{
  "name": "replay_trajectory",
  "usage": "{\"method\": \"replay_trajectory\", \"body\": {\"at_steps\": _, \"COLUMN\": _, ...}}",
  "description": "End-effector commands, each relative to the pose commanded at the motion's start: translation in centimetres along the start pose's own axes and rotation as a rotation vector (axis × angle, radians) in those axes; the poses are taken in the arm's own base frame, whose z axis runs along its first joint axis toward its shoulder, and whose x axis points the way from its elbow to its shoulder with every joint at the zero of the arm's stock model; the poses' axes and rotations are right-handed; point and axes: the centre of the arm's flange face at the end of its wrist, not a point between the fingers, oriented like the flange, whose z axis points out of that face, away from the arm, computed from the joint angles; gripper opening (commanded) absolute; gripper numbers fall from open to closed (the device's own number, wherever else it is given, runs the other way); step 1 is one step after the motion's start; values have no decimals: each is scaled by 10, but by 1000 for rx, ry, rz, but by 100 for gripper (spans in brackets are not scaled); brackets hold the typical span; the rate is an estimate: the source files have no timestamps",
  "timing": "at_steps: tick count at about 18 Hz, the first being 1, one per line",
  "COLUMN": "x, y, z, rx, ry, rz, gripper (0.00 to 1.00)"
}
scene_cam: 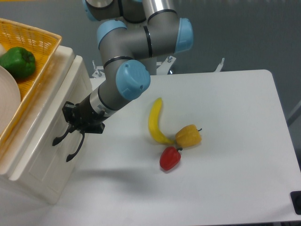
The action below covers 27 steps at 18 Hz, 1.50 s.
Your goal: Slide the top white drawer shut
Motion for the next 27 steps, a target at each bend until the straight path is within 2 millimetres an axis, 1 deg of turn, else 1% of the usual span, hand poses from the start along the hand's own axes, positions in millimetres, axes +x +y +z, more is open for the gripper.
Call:
{"method": "replay_trajectory", "body": {"at_steps": 2, "x": -20, "y": 0, "z": -20, "rx": 48, "ry": -29, "rz": -8, "gripper": 51}}
{"method": "replay_trajectory", "body": {"at_steps": 3, "x": -30, "y": 2, "z": -30, "rx": 67, "ry": -41, "rz": -17, "gripper": 57}}
{"method": "replay_trajectory", "body": {"at_steps": 4, "x": -41, "y": 3, "z": -39, "rx": 88, "ry": -55, "rz": -23, "gripper": 64}}
{"method": "replay_trajectory", "body": {"at_steps": 5, "x": -51, "y": 5, "z": -47, "rx": 105, "ry": -71, "rz": -27, "gripper": 74}}
{"method": "replay_trajectory", "body": {"at_steps": 6, "x": -60, "y": 6, "z": -55, "rx": 122, "ry": -90, "rz": -28, "gripper": 80}}
{"method": "replay_trajectory", "body": {"at_steps": 8, "x": -80, "y": 11, "z": -70, "rx": 140, "ry": -126, "rz": -47, "gripper": 100}}
{"method": "replay_trajectory", "body": {"at_steps": 10, "x": -99, "y": 18, "z": -89, "rx": 153, "ry": -175, "rz": -51, "gripper": 100}}
{"method": "replay_trajectory", "body": {"at_steps": 12, "x": -116, "y": 23, "z": -105, "rx": 160, "ry": -218, "rz": -9, "gripper": 100}}
{"method": "replay_trajectory", "body": {"at_steps": 16, "x": -159, "y": 41, "z": -125, "rx": 80, "ry": -365, "rz": 178, "gripper": 100}}
{"method": "replay_trajectory", "body": {"at_steps": 18, "x": -179, "y": 50, "z": -132, "rx": 48, "ry": -388, "rz": 294, "gripper": 100}}
{"method": "replay_trajectory", "body": {"at_steps": 21, "x": -201, "y": 64, "z": -144, "rx": -8, "ry": -426, "rz": 416, "gripper": 100}}
{"method": "replay_trajectory", "body": {"at_steps": 22, "x": -208, "y": 67, "z": -152, "rx": -29, "ry": -451, "rz": 444, "gripper": 100}}
{"method": "replay_trajectory", "body": {"at_steps": 24, "x": -226, "y": 64, "z": -163, "rx": -106, "ry": -502, "rz": 524, "gripper": 100}}
{"method": "replay_trajectory", "body": {"at_steps": 25, "x": -237, "y": 65, "z": -163, "rx": -169, "ry": -525, "rz": 552, "gripper": 100}}
{"method": "replay_trajectory", "body": {"at_steps": 26, "x": -251, "y": 64, "z": -166, "rx": -249, "ry": -553, "rz": 597, "gripper": 100}}
{"method": "replay_trajectory", "body": {"at_steps": 27, "x": -260, "y": 64, "z": -166, "rx": -297, "ry": -563, "rz": 627, "gripper": 100}}
